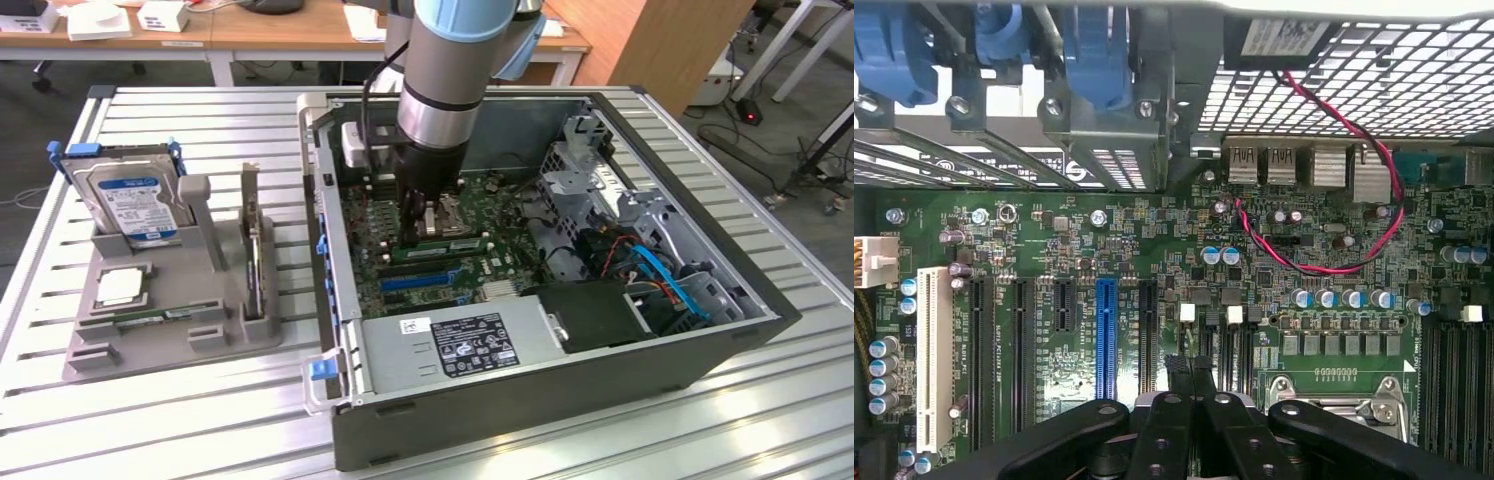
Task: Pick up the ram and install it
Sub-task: 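Press down the ram until it locks into place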
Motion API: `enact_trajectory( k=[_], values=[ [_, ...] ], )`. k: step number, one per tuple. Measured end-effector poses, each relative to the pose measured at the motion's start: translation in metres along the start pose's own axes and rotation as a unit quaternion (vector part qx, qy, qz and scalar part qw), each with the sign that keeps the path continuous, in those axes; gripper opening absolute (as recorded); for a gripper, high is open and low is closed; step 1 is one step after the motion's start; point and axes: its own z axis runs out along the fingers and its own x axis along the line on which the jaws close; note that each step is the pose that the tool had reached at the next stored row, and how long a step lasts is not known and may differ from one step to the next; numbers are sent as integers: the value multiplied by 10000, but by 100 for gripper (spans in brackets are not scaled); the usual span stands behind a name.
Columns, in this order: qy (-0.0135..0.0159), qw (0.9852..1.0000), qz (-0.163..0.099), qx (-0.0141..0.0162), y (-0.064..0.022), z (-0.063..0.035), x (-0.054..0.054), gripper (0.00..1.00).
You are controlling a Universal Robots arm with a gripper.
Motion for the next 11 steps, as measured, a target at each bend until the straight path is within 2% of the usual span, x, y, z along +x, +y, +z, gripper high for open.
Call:
enact_trajectory(
  k=[11],
  values=[
    [0,10000,0,0,-1,14,0,9]
  ],
)
